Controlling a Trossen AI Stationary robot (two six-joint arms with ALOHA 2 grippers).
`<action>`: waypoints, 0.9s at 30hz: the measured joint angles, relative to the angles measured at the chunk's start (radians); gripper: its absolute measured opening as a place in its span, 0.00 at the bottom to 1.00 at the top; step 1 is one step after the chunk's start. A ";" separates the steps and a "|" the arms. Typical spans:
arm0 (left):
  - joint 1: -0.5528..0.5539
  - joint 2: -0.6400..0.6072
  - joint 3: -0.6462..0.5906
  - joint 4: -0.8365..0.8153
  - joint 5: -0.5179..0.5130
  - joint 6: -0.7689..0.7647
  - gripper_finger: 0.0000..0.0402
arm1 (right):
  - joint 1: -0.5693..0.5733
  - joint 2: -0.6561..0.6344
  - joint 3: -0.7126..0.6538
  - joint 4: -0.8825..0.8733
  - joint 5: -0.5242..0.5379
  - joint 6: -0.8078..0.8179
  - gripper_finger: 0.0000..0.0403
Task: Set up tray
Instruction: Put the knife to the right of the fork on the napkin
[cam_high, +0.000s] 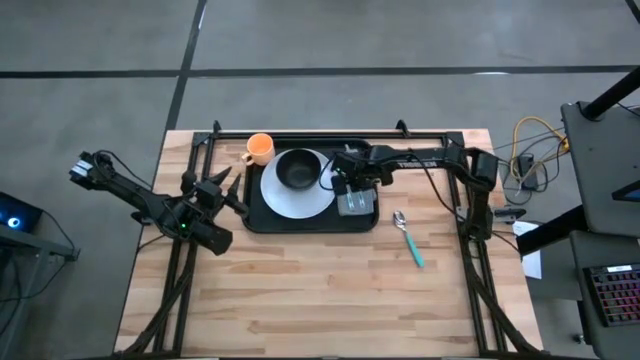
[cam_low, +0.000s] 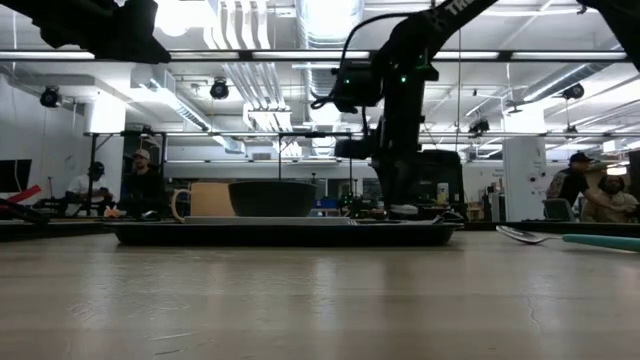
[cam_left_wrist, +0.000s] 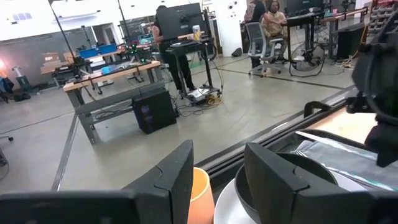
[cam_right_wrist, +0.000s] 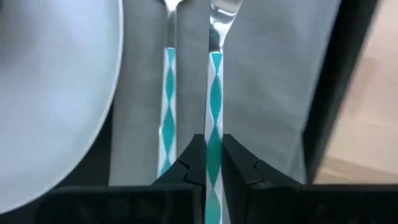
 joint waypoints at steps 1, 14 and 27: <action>0.000 0.000 0.000 0.000 0.000 0.000 0.31 | -0.006 0.008 0.002 0.010 -0.004 -0.005 0.03; 0.000 0.000 0.000 -0.001 0.002 0.003 0.31 | -0.030 0.088 0.036 0.030 -0.064 -0.030 0.03; 0.000 0.000 0.000 -0.001 0.002 0.003 0.31 | -0.012 0.087 0.022 0.016 -0.088 0.043 0.03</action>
